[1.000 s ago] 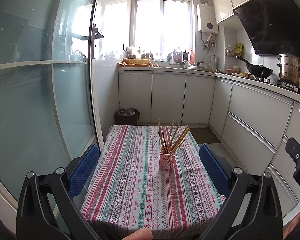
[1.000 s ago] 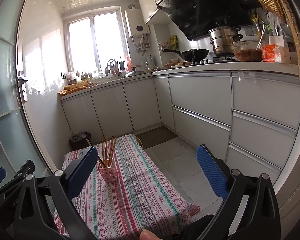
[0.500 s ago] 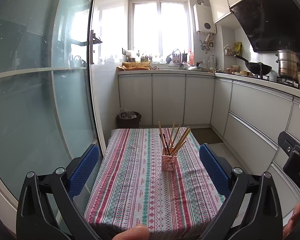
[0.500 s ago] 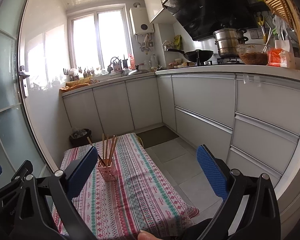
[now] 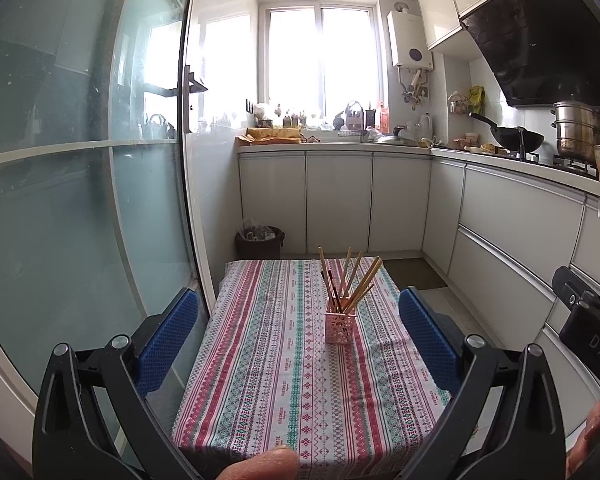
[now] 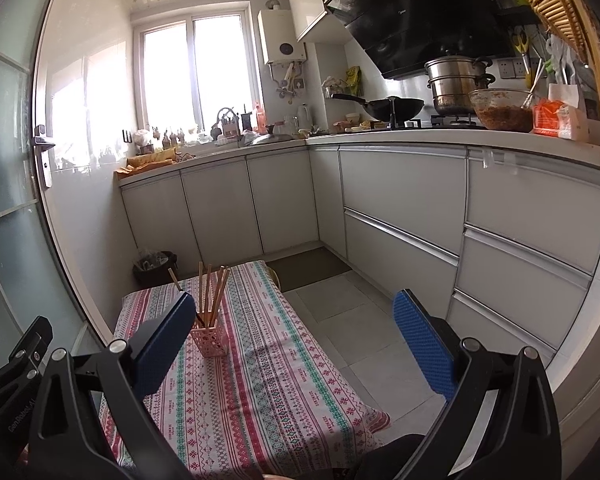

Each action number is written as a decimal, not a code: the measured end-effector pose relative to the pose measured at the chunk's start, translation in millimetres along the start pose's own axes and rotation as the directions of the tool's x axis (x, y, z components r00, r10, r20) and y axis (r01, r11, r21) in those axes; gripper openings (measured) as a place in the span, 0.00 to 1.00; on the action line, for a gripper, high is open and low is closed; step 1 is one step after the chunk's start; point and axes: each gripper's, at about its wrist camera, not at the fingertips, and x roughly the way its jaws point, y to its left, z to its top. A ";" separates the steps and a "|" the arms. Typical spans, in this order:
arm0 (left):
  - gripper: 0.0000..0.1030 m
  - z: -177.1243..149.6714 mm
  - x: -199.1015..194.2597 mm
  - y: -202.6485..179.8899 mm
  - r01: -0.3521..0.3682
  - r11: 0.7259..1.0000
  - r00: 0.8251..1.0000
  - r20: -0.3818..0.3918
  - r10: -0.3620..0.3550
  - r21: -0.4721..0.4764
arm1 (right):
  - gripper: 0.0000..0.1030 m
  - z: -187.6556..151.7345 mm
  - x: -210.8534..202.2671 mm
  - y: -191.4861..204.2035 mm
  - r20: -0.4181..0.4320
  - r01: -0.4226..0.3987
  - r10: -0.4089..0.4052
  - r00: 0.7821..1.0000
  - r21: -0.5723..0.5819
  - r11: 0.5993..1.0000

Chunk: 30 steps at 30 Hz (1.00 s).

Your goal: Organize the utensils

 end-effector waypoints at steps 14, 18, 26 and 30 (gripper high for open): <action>0.93 2.3 -0.1 7.6 0.040 0.998 0.999 -0.017 -0.041 -0.050 | 0.94 -0.8 -2.4 1.6 -0.005 -0.004 0.004 1.000 -0.007 1.000; 0.93 1.8 0.7 7.4 0.051 0.998 0.998 -0.028 -0.052 -0.047 | 0.94 -1.5 -3.7 3.1 -0.006 -0.005 0.005 1.000 -0.013 1.000; 0.93 0.9 5.7 7.0 0.044 0.998 0.997 -0.062 -0.047 -0.043 | 0.94 -1.9 -1.8 3.0 -0.015 -0.007 0.006 1.000 -0.013 1.000; 0.93 -0.6 5.1 7.9 0.038 0.998 0.998 -0.043 -0.040 -0.053 | 0.94 -2.8 -0.7 3.7 -0.022 -0.006 0.006 1.000 -0.013 1.000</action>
